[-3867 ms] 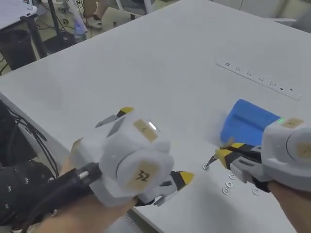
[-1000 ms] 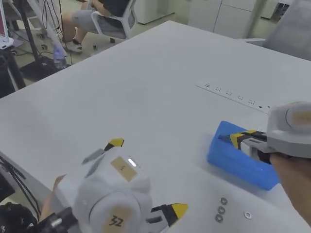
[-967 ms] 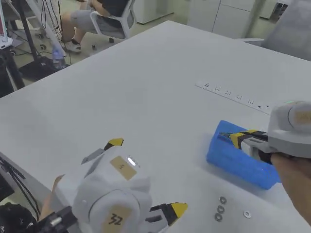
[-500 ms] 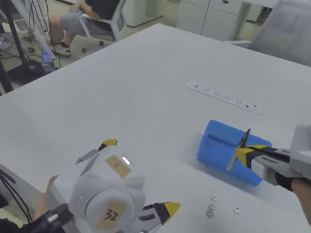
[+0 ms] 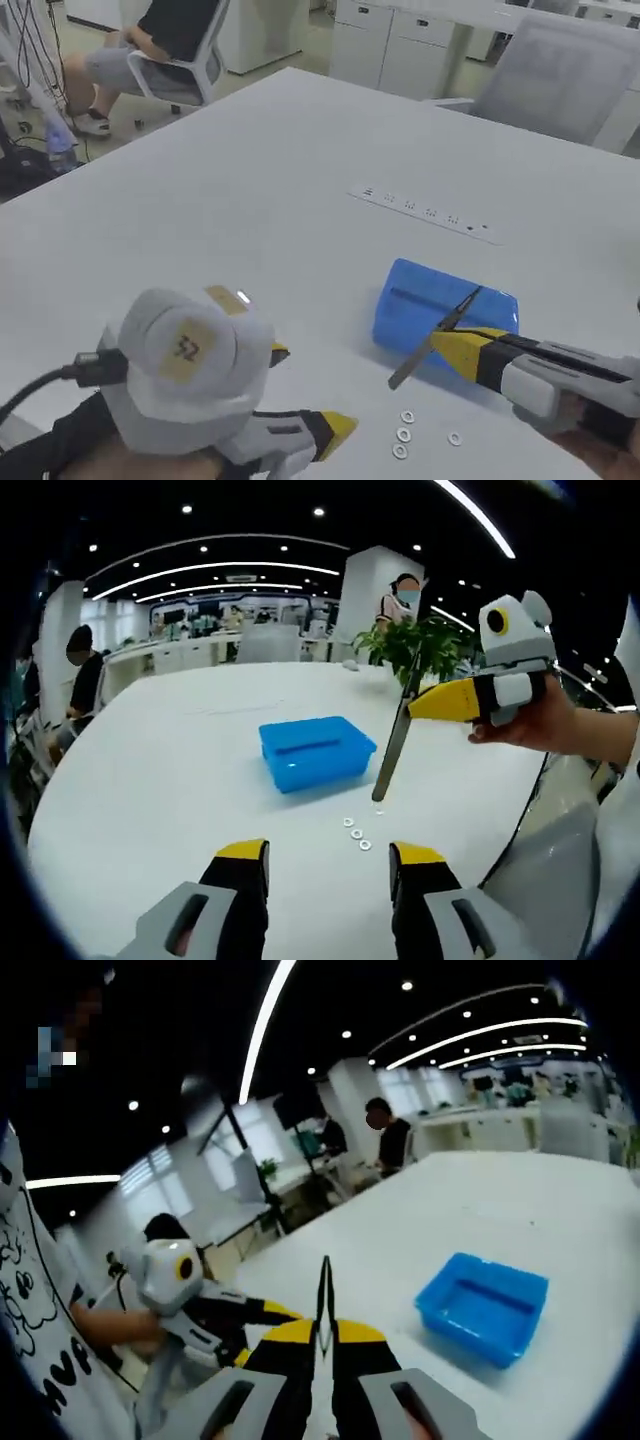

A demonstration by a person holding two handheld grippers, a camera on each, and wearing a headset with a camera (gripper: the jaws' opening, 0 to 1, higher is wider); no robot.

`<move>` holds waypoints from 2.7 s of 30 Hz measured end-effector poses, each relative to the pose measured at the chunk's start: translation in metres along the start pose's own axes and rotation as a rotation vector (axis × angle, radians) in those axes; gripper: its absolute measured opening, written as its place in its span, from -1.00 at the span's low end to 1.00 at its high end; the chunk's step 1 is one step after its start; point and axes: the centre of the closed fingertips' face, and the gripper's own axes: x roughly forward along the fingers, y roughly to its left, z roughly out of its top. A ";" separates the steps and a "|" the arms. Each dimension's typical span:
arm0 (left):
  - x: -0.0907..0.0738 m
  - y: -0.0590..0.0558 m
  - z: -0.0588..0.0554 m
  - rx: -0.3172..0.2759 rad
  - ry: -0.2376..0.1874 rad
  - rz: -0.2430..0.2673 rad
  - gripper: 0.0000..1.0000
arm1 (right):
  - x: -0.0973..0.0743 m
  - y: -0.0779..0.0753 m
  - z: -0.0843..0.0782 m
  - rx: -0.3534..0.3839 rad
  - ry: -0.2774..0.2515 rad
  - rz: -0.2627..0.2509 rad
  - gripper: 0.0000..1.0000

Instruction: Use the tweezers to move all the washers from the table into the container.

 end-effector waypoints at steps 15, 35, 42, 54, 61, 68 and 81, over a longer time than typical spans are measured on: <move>0.005 -0.071 0.013 -0.306 -0.063 -0.604 -0.76 | -0.013 0.013 -0.024 0.155 0.004 0.187 -0.97; 0.017 -0.056 -0.001 0.006 0.090 -0.365 -1.00 | -0.024 -0.004 -0.054 0.083 0.127 0.071 -1.00; 0.019 -0.064 0.002 0.046 0.064 -0.348 -1.00 | -0.011 -0.010 -0.084 -0.126 0.296 -0.006 -0.79; 0.048 -0.028 -0.041 0.125 0.200 -0.122 -0.78 | -0.016 -0.028 -0.139 -0.083 0.404 -0.089 -0.71; 0.070 -0.002 -0.061 0.152 0.272 -0.041 -0.54 | -0.020 -0.031 -0.143 -0.021 0.383 -0.119 -0.72; 0.079 0.001 -0.070 0.175 0.295 -0.078 -0.94 | -0.013 -0.031 -0.144 -0.013 0.403 -0.107 -0.76; 0.074 -0.005 -0.066 0.241 0.303 -0.116 -0.97 | -0.002 -0.025 -0.150 0.095 0.392 -0.117 -0.80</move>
